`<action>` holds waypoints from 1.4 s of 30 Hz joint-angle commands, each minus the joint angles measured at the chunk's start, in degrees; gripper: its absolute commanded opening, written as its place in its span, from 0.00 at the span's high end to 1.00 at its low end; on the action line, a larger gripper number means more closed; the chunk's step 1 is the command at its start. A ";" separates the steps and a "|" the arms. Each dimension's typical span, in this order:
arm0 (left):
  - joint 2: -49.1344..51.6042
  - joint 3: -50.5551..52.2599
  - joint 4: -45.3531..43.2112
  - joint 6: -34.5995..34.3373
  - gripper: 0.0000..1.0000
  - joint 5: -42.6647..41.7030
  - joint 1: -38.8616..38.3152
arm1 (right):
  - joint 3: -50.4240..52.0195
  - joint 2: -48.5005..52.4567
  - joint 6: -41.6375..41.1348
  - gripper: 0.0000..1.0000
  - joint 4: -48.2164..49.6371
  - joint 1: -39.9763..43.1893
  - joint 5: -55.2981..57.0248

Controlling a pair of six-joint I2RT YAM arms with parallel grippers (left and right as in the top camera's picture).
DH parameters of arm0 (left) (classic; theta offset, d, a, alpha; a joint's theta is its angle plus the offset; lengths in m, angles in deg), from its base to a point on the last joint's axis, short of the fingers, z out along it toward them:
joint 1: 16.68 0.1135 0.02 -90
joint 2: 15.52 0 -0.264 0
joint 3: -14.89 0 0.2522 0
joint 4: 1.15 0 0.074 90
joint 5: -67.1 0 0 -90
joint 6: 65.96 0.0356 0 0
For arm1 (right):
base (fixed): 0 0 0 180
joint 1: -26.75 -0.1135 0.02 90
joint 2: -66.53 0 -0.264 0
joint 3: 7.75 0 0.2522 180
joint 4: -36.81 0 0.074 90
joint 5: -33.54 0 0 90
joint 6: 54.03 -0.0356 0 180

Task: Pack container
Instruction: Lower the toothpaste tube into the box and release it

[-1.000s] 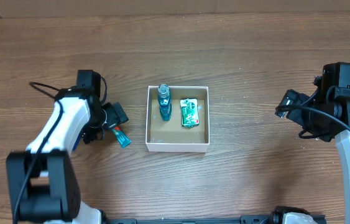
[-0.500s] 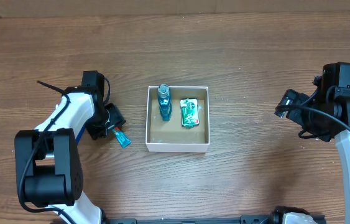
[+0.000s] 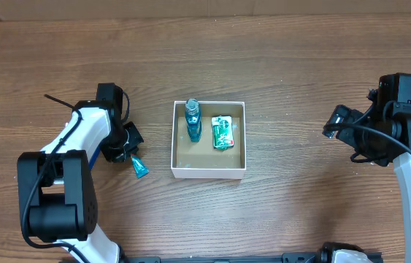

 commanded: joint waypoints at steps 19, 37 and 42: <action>-25.40 -19.91 7.82 25.14 0.96 12.04 -24.92 | 0.20 -0.35 0.44 0.00 0.83 0.15 -0.11; -3.67 -18.86 7.32 43.98 0.96 10.14 -39.60 | 0.20 -0.31 0.44 0.00 0.85 0.15 -0.11; -1.64 -18.86 8.20 42.66 0.64 9.84 -39.76 | 0.20 -0.31 0.44 0.00 0.85 0.15 -0.11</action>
